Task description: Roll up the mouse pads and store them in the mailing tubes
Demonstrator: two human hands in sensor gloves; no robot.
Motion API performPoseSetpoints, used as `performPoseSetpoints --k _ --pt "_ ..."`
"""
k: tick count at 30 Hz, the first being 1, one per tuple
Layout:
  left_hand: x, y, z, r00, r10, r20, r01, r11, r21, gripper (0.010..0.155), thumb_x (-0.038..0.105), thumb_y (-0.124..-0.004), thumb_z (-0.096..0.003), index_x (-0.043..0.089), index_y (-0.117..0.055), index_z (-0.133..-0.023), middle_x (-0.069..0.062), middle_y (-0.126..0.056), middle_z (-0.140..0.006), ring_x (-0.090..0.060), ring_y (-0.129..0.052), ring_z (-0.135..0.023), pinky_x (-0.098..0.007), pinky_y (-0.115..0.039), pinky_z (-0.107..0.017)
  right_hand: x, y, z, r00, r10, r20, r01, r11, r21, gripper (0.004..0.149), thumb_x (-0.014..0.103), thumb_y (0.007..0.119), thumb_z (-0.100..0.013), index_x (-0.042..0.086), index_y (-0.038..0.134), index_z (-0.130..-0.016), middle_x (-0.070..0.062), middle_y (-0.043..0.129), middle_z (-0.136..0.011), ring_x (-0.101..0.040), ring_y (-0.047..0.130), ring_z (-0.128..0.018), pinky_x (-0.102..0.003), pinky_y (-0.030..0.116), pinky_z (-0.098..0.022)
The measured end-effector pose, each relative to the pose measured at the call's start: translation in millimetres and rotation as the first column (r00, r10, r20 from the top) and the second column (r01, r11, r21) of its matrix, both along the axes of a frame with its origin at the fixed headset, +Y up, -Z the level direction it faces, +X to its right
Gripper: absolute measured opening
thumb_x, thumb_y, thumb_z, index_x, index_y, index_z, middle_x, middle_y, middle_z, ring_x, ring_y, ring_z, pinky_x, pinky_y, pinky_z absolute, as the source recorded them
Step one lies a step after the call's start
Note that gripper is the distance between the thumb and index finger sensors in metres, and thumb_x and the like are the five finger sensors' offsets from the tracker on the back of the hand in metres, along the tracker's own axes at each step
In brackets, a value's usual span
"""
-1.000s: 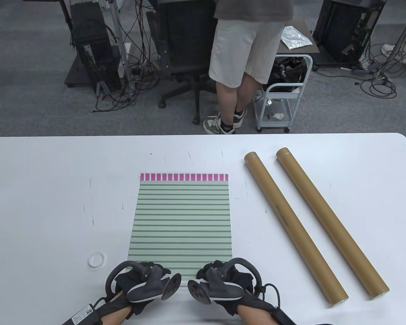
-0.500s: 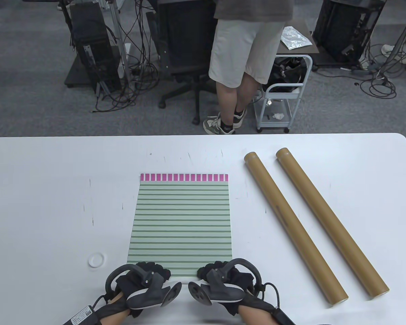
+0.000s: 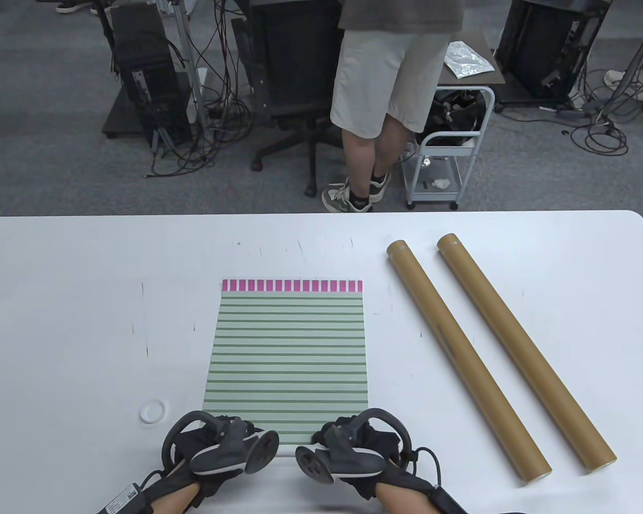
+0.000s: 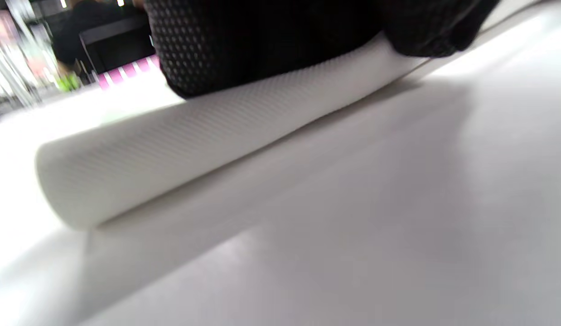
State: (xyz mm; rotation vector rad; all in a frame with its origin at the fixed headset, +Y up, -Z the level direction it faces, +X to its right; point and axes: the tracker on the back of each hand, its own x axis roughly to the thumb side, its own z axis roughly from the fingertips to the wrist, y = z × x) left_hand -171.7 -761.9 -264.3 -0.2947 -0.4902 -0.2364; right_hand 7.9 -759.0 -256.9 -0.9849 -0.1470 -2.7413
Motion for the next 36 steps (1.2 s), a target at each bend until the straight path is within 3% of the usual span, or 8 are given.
performPoseSetpoints --k 7,11,14,18,23,26,34,36 --pt "-1.4 -0.8 -8.4 0.998 -0.016 -0.066 0.016 1.000 0.008 0.044 0.051 -0.074 -0.0367 0.039 -0.076 -0.079 0.017 -0.093 -0.067 -0.001 -0.099 -0.057 -0.018 -0.089 -0.046 2.8 1.7 -16.7 0.989 0.037 0.147 -0.014 0.987 -0.157 0.055 0.030 0.072 -0.044 0.019 0.060 -0.096 0.005 0.087 -0.071 -0.017 0.096 -0.054 -0.030 0.086 -0.042" --pt "2.4 -1.7 -13.7 0.989 -0.074 -0.126 0.075 0.997 0.003 0.047 0.049 -0.072 -0.0360 0.042 -0.071 -0.083 0.017 -0.092 -0.068 -0.002 -0.099 -0.057 -0.017 -0.089 -0.045 -1.5 1.5 -17.1 0.985 0.082 0.152 -0.060 0.988 -0.139 0.047 0.029 0.071 -0.045 0.025 0.066 -0.091 0.004 0.087 -0.072 -0.018 0.097 -0.053 -0.030 0.087 -0.041" --pt "5.6 -4.3 -16.2 0.981 -0.123 -0.152 0.131 0.990 0.042 0.054 0.047 -0.067 -0.0346 0.045 -0.061 -0.088 0.015 -0.078 -0.086 0.001 -0.098 -0.056 -0.016 -0.089 -0.045 -0.1 -0.8 -13.6 0.985 0.071 0.158 -0.056 0.994 -0.093 0.044 0.028 0.070 -0.046 0.027 0.066 -0.090 0.001 0.083 -0.079 -0.022 0.092 -0.060 -0.034 0.086 -0.044" --pt "12.3 -7.0 -13.4 0.973 -0.183 -0.138 0.194 0.978 0.072 0.052 0.044 -0.064 -0.0366 0.045 -0.056 -0.088 0.016 -0.068 -0.091 -0.002 -0.086 -0.070 -0.023 -0.081 -0.060 -4.2 -4.3 -9.9 0.987 0.107 0.119 -0.101 0.993 -0.060 0.046 0.027 0.068 -0.047 0.024 0.061 -0.092 -0.002 0.074 -0.080 -0.023 0.082 -0.063 -0.038 0.079 -0.051" --pt "17.7 -5.9 -3.3 0.977 -0.184 -0.108 0.202 0.961 0.189 0.040 0.043 -0.067 -0.0361 0.050 -0.070 -0.075 0.016 -0.084 -0.073 -0.001 -0.091 -0.045 -0.019 -0.084 -0.040 -9.3 -3.5 1.5 0.994 0.101 0.050 -0.103 0.994 0.046 0.044 0.026 0.072 -0.046 0.023 0.067 -0.090 -0.001 0.081 -0.077 -0.020 0.088 -0.057 -0.034 0.083 -0.046" --pt "20.3 -5.3 -0.5 0.976 -0.183 -0.121 0.206 0.956 0.208 0.039 0.043 -0.069 -0.0359 0.048 -0.075 -0.074 0.015 -0.090 -0.071 -0.001 -0.098 -0.046 -0.016 -0.090 -0.039 -7.9 1.1 0.8 0.994 0.096 0.046 -0.095 0.995 -0.024 0.048 0.030 0.075 -0.046 0.019 0.069 -0.092 -0.003 0.083 -0.081 -0.022 0.092 -0.060 -0.033 0.084 -0.047" --pt "2.6 -4.3 -4.7 0.996 -0.024 -0.087 0.020 0.999 -0.041 0.058 0.052 -0.077 -0.0353 0.036 -0.069 -0.090 0.008 -0.080 -0.088 -0.011 -0.091 -0.067 -0.025 -0.083 -0.058 -4.1 -1.3 -7.1 0.996 0.068 0.064 -0.063 0.996 -0.066 0.060 0.042 0.082 -0.039 0.018 0.068 -0.092 -0.003 0.083 -0.081 -0.023 0.091 -0.061 -0.033 0.083 -0.048" --pt "3.9 -5.1 -3.8 0.994 -0.095 -0.055 0.098 0.994 0.045 0.061 0.056 -0.080 -0.0299 0.039 -0.068 -0.087 0.013 -0.081 -0.085 -0.006 -0.093 -0.064 -0.021 -0.085 -0.055 -2.9 -2.3 -9.4 0.996 0.053 0.073 -0.048 0.997 -0.067 0.058 0.039 0.082 -0.038 0.019 0.068 -0.091 -0.002 0.084 -0.080 -0.022 0.091 -0.061 -0.033 0.083 -0.048"
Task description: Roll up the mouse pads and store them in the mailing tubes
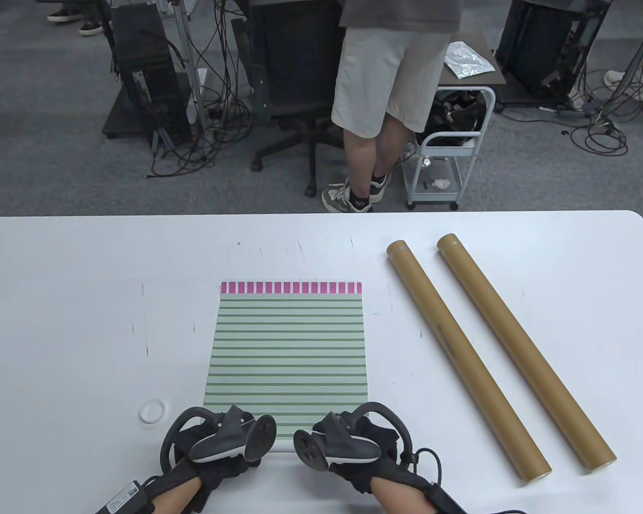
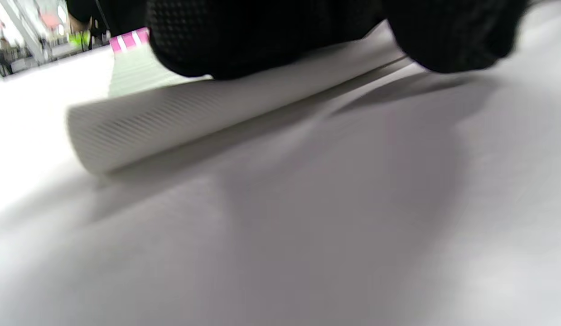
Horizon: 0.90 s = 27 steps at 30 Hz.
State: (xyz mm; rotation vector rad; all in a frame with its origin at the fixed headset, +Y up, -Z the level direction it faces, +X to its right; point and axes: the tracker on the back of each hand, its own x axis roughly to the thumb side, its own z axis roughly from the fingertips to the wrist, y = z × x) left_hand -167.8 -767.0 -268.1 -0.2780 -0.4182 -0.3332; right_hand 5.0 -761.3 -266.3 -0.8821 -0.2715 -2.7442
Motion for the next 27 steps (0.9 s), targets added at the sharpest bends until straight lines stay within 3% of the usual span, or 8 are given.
performPoseSetpoints --k 2,6,13,17,19,22,24,27 --pt "3.0 -0.6 1.0 1.000 -0.001 -0.008 0.002 0.997 0.075 0.058 0.055 -0.079 -0.0267 0.041 -0.072 -0.083 0.015 -0.085 -0.080 -0.004 -0.095 -0.059 -0.021 -0.087 -0.051 2.3 -1.3 -1.8 1.000 -0.010 0.007 0.010 1.000 0.008 0.056 0.038 0.081 -0.038 0.021 0.068 -0.090 0.000 0.083 -0.079 -0.021 0.091 -0.061 -0.034 0.083 -0.049" --pt "2.9 0.5 1.1 1.000 0.010 0.007 -0.011 0.995 0.104 0.053 0.053 -0.080 -0.0284 0.040 -0.076 -0.080 0.015 -0.088 -0.077 -0.005 -0.097 -0.057 -0.022 -0.087 -0.049 4.4 -1.4 -1.3 0.999 -0.039 0.002 0.039 0.999 0.034 0.052 0.036 0.081 -0.040 0.021 0.070 -0.089 0.000 0.085 -0.078 -0.021 0.091 -0.060 -0.034 0.082 -0.048" --pt "0.0 1.6 -0.9 0.999 0.038 -0.019 -0.036 0.992 0.122 0.045 0.048 -0.072 -0.0362 0.040 -0.078 -0.080 0.017 -0.088 -0.081 -0.008 -0.093 -0.075 -0.028 -0.083 -0.063 7.1 -0.5 -6.0 0.997 -0.072 0.025 0.069 0.994 0.088 0.045 0.030 0.074 -0.043 0.022 0.077 -0.088 -0.001 0.089 -0.078 -0.022 0.092 -0.062 -0.037 0.081 -0.052" --pt "-1.0 4.5 -3.6 0.999 0.026 -0.030 -0.021 0.986 0.168 0.046 0.051 -0.074 -0.0331 0.041 -0.081 -0.078 0.017 -0.094 -0.072 -0.005 -0.101 -0.061 -0.016 -0.090 -0.042 8.9 -2.5 -9.5 0.995 -0.089 0.048 0.084 0.992 0.093 0.044 0.029 0.071 -0.043 0.024 0.077 -0.086 0.001 0.089 -0.075 -0.020 0.093 -0.059 -0.035 0.082 -0.049" --pt "-1.2 4.9 -5.5 0.999 0.038 -0.031 -0.033 0.987 0.155 0.051 0.051 -0.074 -0.0329 0.043 -0.066 -0.083 0.019 -0.094 -0.071 -0.005 -0.101 -0.059 -0.015 -0.090 -0.039 9.7 -2.5 -13.0 0.995 -0.083 0.058 0.077 0.993 0.091 0.044 0.030 0.070 -0.043 0.026 0.076 -0.086 0.003 0.089 -0.074 -0.018 0.094 -0.057 -0.033 0.083 -0.047" --pt "2.2 2.3 0.0 1.000 -0.005 0.017 0.002 0.980 0.198 0.043 0.048 -0.071 -0.0359 0.051 -0.070 -0.079 0.018 -0.093 -0.073 -0.007 -0.101 -0.060 -0.015 -0.090 -0.039 11.6 -2.8 -16.7 0.990 -0.111 0.090 0.106 0.993 0.053 0.047 0.029 0.071 -0.043 0.027 0.072 -0.089 0.003 0.089 -0.073 -0.019 0.094 -0.057 -0.033 0.083 -0.047" --pt "4.8 1.2 2.4 0.999 -0.032 0.018 0.027 0.974 0.226 0.043 0.046 -0.069 -0.0377 0.049 -0.071 -0.080 0.018 -0.093 -0.075 -0.007 -0.102 -0.062 -0.017 -0.090 -0.042 11.6 -2.9 -15.9 0.991 -0.100 0.084 0.095 0.994 0.053 0.052 0.029 0.070 -0.043 0.033 0.060 -0.094 0.004 0.088 -0.074 -0.019 0.094 -0.057 -0.033 0.082 -0.047" --pt "5.7 -0.9 0.0 1.000 -0.001 -0.020 0.005 0.982 0.191 0.043 0.043 -0.067 -0.0394 0.047 -0.073 -0.081 0.018 -0.085 -0.085 -0.008 -0.096 -0.074 -0.022 -0.088 -0.050 10.8 -3.9 -10.9 0.997 -0.062 0.055 0.056 0.994 0.096 0.047 0.027 0.067 -0.046 0.037 0.061 -0.092 0.003 0.082 -0.082 -0.020 0.092 -0.061 -0.033 0.081 -0.050"
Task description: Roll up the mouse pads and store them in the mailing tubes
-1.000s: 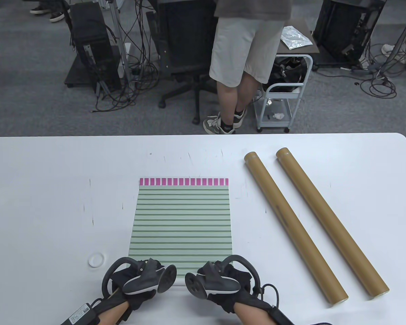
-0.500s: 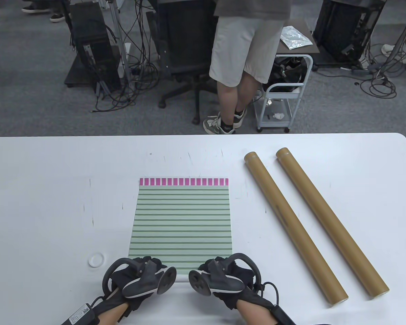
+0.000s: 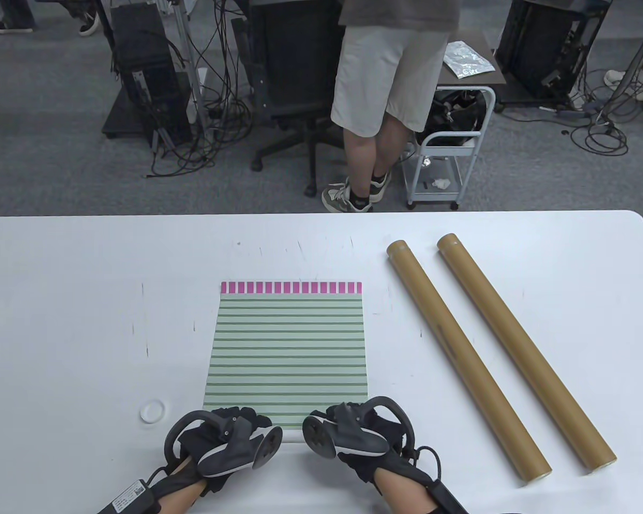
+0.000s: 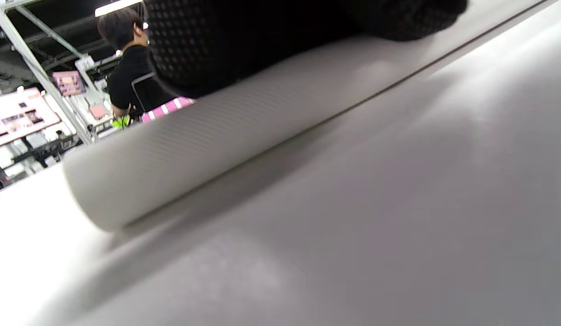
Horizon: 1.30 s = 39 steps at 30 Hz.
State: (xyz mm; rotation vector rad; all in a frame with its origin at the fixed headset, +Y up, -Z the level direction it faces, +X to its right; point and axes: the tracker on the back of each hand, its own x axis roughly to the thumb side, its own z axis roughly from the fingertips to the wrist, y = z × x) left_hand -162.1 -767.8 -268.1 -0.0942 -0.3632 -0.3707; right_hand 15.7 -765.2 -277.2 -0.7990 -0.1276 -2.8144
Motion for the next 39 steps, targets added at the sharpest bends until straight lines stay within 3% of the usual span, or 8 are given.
performPoseSetpoints --k 3,8,11,15,19,25,32,39 --pt "0.6 -0.4 -3.8 0.999 0.010 -0.035 -0.010 1.000 -0.009 0.042 0.042 -0.066 -0.0395 0.046 -0.075 -0.081 0.018 -0.080 -0.087 -0.007 -0.091 -0.076 -0.021 -0.084 -0.055 -0.9 -0.4 4.8 1.000 0.006 -0.020 -0.005 0.998 0.063 0.047 0.026 0.068 -0.047 0.036 0.062 -0.093 0.001 0.068 -0.091 -0.020 0.082 -0.066 -0.033 0.078 -0.050" --pt "1.2 0.5 -7.2 0.998 -0.019 -0.059 0.018 1.000 -0.004 0.043 0.045 -0.066 -0.0384 0.045 -0.077 -0.080 0.018 -0.088 -0.077 -0.006 -0.097 -0.065 -0.016 -0.086 -0.048 -2.6 0.9 9.1 0.999 0.007 -0.053 -0.004 0.998 0.061 0.047 0.026 0.071 -0.048 0.034 0.059 -0.092 0.005 0.076 -0.084 -0.017 0.087 -0.057 -0.027 0.081 -0.043" --pt "1.8 1.0 -12.0 0.996 -0.039 -0.085 0.035 0.998 -0.046 0.045 0.045 -0.065 -0.0391 0.043 -0.071 -0.083 0.018 -0.087 -0.078 -0.005 -0.097 -0.066 -0.015 -0.087 -0.047 -1.5 0.6 7.2 0.999 -0.035 -0.037 0.035 0.999 -0.004 0.057 0.040 0.077 -0.042 0.027 0.063 -0.095 0.000 0.077 -0.087 -0.021 0.086 -0.062 -0.031 0.080 -0.048" --pt "-0.5 1.6 -7.0 0.998 -0.006 -0.058 0.005 1.000 -0.014 0.046 0.044 -0.067 -0.0410 0.048 -0.058 -0.086 0.018 -0.077 -0.088 -0.007 -0.098 -0.070 -0.016 -0.088 -0.050 -7.5 -1.6 6.0 0.999 0.019 -0.039 -0.017 0.998 0.065 0.053 0.035 0.080 -0.042 0.028 0.067 -0.092 0.002 0.081 -0.083 -0.019 0.089 -0.059 -0.030 0.082 -0.046" --pt "1.1 4.9 2.9 0.999 -0.002 0.042 0.001 1.000 0.025 0.042 0.042 -0.070 -0.0414 0.043 -0.071 -0.084 0.018 -0.077 -0.093 -0.005 -0.095 -0.080 -0.022 -0.087 -0.057 -6.8 -2.0 5.8 1.000 0.003 -0.030 -0.001 0.998 0.055 0.051 0.034 0.078 -0.043 0.026 0.068 -0.093 0.001 0.081 -0.084 -0.021 0.088 -0.061 -0.032 0.081 -0.047" --pt "0.3 4.8 1.8 0.999 -0.031 0.031 0.029 0.997 0.068 0.050 0.052 -0.080 -0.0341 0.044 -0.074 -0.084 0.019 -0.082 -0.090 -0.006 -0.092 -0.082 -0.028 -0.084 -0.063 -6.8 -5.6 5.2 0.998 0.047 -0.028 -0.047 0.999 0.023 0.053 0.032 0.070 -0.046 0.024 0.061 -0.098 0.000 0.074 -0.091 -0.024 0.083 -0.068 -0.035 0.078 -0.052" --pt "-2.2 4.3 -3.4 1.000 0.008 -0.004 -0.008 1.000 0.024 0.047 0.050 -0.075 -0.0383 0.043 -0.075 -0.085 0.018 -0.086 -0.088 -0.006 -0.095 -0.079 -0.027 -0.083 -0.064 -4.6 -4.6 1.6 1.000 0.029 -0.012 -0.028 1.000 0.012 0.052 0.030 0.066 -0.048 0.023 0.061 -0.099 -0.001 0.075 -0.093 -0.025 0.082 -0.074 -0.041 0.074 -0.062" --pt "-4.4 4.9 -6.1 1.000 0.026 -0.010 -0.026 1.000 0.000 0.046 0.046 -0.069 -0.0389 0.043 -0.075 -0.084 0.018 -0.087 -0.084 -0.004 -0.095 -0.075 -0.025 -0.083 -0.063 -3.9 -2.6 -2.1 1.000 -0.010 -0.007 0.010 1.000 0.007 0.050 0.029 0.068 -0.047 0.022 0.067 -0.096 -0.001 0.081 -0.087 -0.023 0.086 -0.069 -0.040 0.076 -0.059"
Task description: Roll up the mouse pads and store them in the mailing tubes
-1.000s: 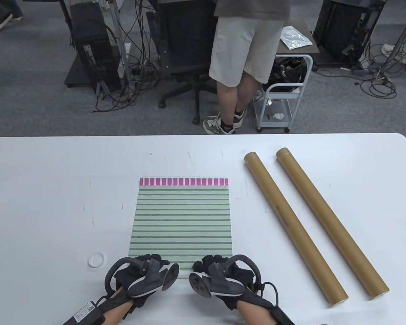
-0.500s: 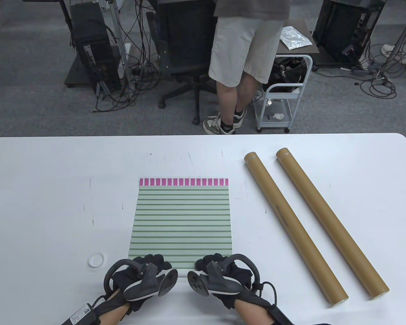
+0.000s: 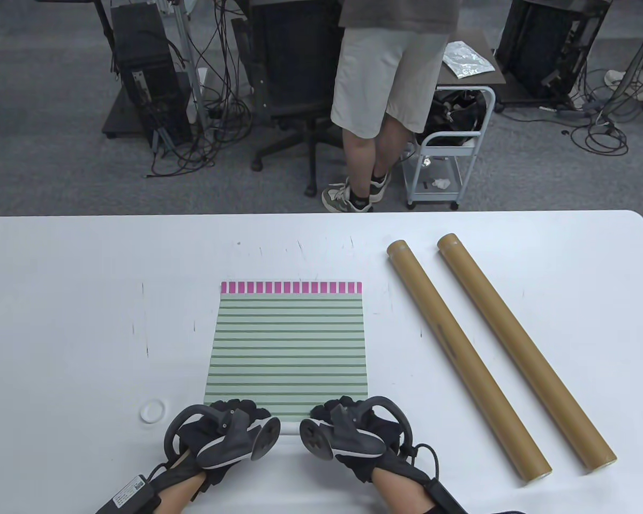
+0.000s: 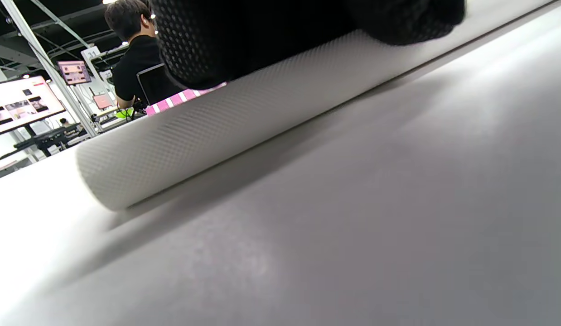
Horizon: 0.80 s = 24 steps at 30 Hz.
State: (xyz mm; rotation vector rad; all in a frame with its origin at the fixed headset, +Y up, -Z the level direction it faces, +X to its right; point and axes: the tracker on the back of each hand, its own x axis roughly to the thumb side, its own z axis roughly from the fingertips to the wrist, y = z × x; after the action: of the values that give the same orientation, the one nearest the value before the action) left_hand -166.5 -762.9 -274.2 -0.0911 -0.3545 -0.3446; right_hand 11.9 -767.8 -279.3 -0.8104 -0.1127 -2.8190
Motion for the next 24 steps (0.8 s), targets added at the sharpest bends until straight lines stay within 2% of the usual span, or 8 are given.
performPoseSetpoints --k 3,6,9,13,16,19,22,24 --pt "-1.0 2.6 3.5 0.998 0.058 0.012 -0.057 0.994 -0.090 0.045 0.045 -0.071 -0.0380 0.040 -0.078 -0.082 0.015 -0.090 -0.081 -0.007 -0.097 -0.071 -0.026 -0.084 -0.060 1.0 1.8 3.4 1.000 -0.009 -0.020 0.008 0.998 -0.058 0.049 0.028 0.069 -0.046 0.022 0.070 -0.094 -0.001 0.083 -0.084 -0.023 0.088 -0.067 -0.040 0.078 -0.057" --pt "-1.0 4.4 6.4 0.999 0.045 0.019 -0.043 0.991 -0.128 0.044 0.046 -0.070 -0.0381 0.042 -0.077 -0.081 0.016 -0.090 -0.079 -0.007 -0.098 -0.067 -0.017 -0.087 -0.046 2.0 3.4 8.1 0.999 -0.019 -0.034 0.017 0.998 -0.059 0.048 0.028 0.071 -0.044 0.022 0.073 -0.092 -0.001 0.086 -0.081 -0.022 0.090 -0.064 -0.039 0.080 -0.054" --pt "0.0 3.7 9.0 0.999 0.040 0.024 -0.037 0.994 -0.103 0.046 0.045 -0.071 -0.0391 0.050 -0.062 -0.084 0.018 -0.087 -0.082 -0.007 -0.098 -0.066 -0.015 -0.087 -0.044 3.6 4.0 3.6 0.999 -0.052 -0.008 0.052 0.997 -0.053 0.047 0.030 0.072 -0.042 0.024 0.077 -0.088 0.001 0.089 -0.077 -0.020 0.092 -0.060 -0.037 0.081 -0.051" --pt "8.5 3.7 19.7 0.997 -0.030 0.076 0.031 0.999 -0.018 0.044 0.043 -0.071 -0.0408 0.047 -0.069 -0.085 0.015 -0.085 -0.087 -0.010 -0.100 -0.071 -0.019 -0.090 -0.045 7.6 3.8 -3.7 0.994 -0.104 0.037 0.107 0.991 -0.082 0.045 0.030 0.073 -0.042 0.024 0.079 -0.086 0.002 0.090 -0.074 -0.020 0.093 -0.057 -0.037 0.082 -0.049" --pt "12.0 3.3 23.3 0.992 -0.059 0.109 0.058 0.998 0.007 0.060 0.061 -0.074 -0.0303 0.042 -0.070 -0.087 0.015 -0.083 -0.090 -0.010 -0.096 -0.079 -0.026 -0.087 -0.054 8.4 3.6 -5.1 0.993 -0.105 0.045 0.109 0.991 -0.084 0.044 0.030 0.072 -0.043 0.025 0.079 -0.086 0.002 0.090 -0.073 -0.020 0.093 -0.057 -0.036 0.082 -0.049" --pt "13.2 3.6 20.0 0.995 -0.049 0.090 0.045 0.998 0.049 0.048 0.053 -0.076 -0.0340 0.044 -0.075 -0.081 0.019 -0.086 -0.084 -0.007 -0.097 -0.075 -0.024 -0.087 -0.054 9.4 1.8 -2.3 0.994 -0.101 0.036 0.104 0.991 -0.088 0.044 0.029 0.070 -0.045 0.025 0.077 -0.088 0.001 0.088 -0.076 -0.022 0.091 -0.061 -0.038 0.080 -0.052" --pt "10.5 4.5 15.9 0.999 0.003 0.054 -0.004 1.000 0.004 0.044 0.049 -0.073 -0.0372 0.044 -0.077 -0.081 0.018 -0.088 -0.084 -0.009 -0.097 -0.075 -0.027 -0.087 -0.057 6.8 0.9 9.2 0.998 0.041 -0.040 -0.038 0.997 0.062 0.046 0.031 0.065 -0.047 0.031 0.072 -0.092 0.001 0.077 -0.092 -0.026 0.080 -0.080 -0.046 0.069 -0.065" --pt "10.1 4.4 12.9 0.999 0.009 0.041 -0.009 1.000 -0.009 0.043 0.048 -0.071 -0.0380 0.045 -0.078 -0.080 0.018 -0.089 -0.082 -0.009 -0.098 -0.074 -0.028 -0.087 -0.058 4.3 3.0 14.0 0.995 0.072 -0.066 -0.065 0.992 0.109 0.049 0.033 0.066 -0.047 0.033 0.066 -0.096 0.002 0.069 -0.096 -0.023 0.076 -0.080 -0.044 0.066 -0.068"
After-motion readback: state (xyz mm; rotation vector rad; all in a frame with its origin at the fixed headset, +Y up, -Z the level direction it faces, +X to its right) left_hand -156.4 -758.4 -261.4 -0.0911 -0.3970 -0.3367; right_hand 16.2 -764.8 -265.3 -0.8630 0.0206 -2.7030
